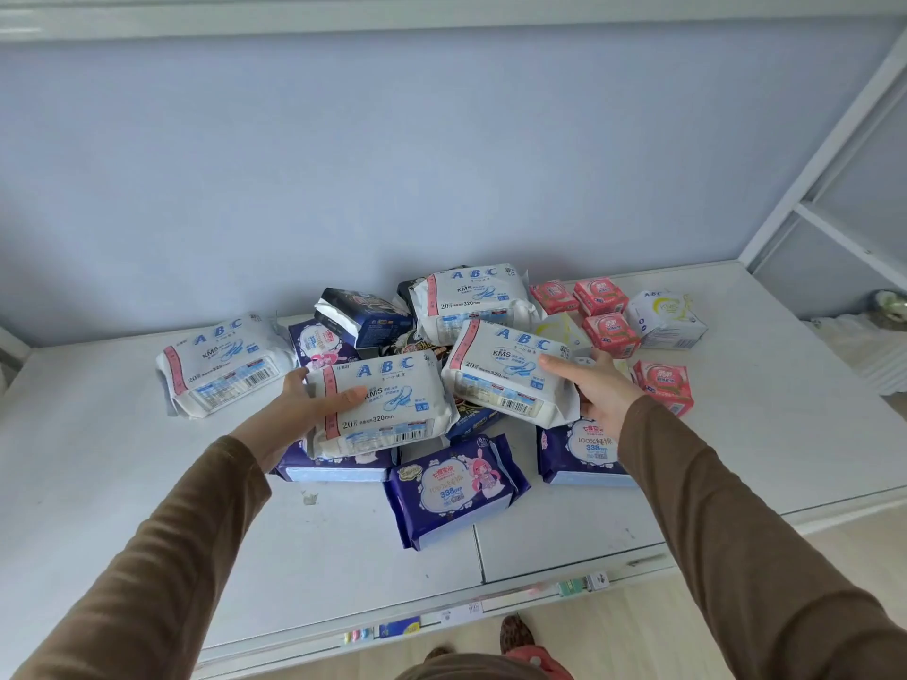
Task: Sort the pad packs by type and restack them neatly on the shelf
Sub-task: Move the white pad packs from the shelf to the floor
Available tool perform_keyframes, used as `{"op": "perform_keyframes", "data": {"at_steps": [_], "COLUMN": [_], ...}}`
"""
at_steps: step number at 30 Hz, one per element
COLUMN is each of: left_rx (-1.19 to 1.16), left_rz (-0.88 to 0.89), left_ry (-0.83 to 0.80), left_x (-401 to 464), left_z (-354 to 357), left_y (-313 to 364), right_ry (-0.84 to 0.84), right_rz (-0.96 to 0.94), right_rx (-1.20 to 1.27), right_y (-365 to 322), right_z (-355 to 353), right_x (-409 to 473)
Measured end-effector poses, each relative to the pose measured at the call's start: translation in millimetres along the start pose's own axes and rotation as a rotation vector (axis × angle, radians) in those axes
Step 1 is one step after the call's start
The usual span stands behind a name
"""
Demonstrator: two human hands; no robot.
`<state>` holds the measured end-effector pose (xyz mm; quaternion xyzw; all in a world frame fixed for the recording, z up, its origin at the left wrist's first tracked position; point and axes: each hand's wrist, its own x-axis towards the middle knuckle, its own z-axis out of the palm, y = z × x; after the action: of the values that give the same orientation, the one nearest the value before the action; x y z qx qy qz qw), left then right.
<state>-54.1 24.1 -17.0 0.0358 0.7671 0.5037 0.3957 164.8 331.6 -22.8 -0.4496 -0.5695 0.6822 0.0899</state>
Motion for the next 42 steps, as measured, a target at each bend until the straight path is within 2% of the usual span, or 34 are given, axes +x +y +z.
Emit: {"op": "perform_keyframes", "data": {"at_steps": [4, 7, 11, 13, 18, 22, 27, 32, 35, 42], "left_rx": [-0.11, -0.16, -0.105, -0.078, 0.001, 0.069, 0.083, 0.067, 0.062, -0.04], "left_rz": [0.025, 0.042, 0.08, 0.084, 0.021, 0.002, 0.021, 0.109, 0.201, 0.395], "left_ry": [-0.024, -0.062, -0.207, -0.223, -0.122, -0.061, 0.001, 0.05, 0.051, 0.197], "left_x": [-3.8, -6.1, -14.6, -16.6, -20.6, -25.4, -33.7, -52.5, -70.1, -135.7], "left_z": [-2.9, -3.8, -0.9, -1.1, -2.3, -4.5, 2.1, 6.5, 5.7, 42.6], "left_y": [-1.4, -4.1, -4.3, -2.7, 2.4, 3.4, 10.0, 8.2, 3.5, -14.4], "right_ry": [-0.107, -0.144, -0.156, -0.157, -0.173, -0.304, -0.278, -0.259, -0.312, -0.419], "right_rz": [0.041, -0.013, -0.018, 0.008, 0.012, 0.02, 0.004, -0.125, -0.209, -0.325], "right_rx": [0.062, 0.116, 0.139, 0.139, 0.094, 0.064, 0.076, 0.2, 0.205, 0.22], "right_y": [1.5, 3.2, 6.8, 8.0, 2.4, 2.2, 13.5, 27.2, 36.9, 64.8], "right_z": [4.9, 9.9, 11.5, 8.9, 3.5, -5.6, -7.7, -14.2, -33.1, -88.7], "right_x": [2.1, 1.5, -1.6, -2.6, -10.3, -23.2, -34.0, -54.4, -69.1, -108.9]}}
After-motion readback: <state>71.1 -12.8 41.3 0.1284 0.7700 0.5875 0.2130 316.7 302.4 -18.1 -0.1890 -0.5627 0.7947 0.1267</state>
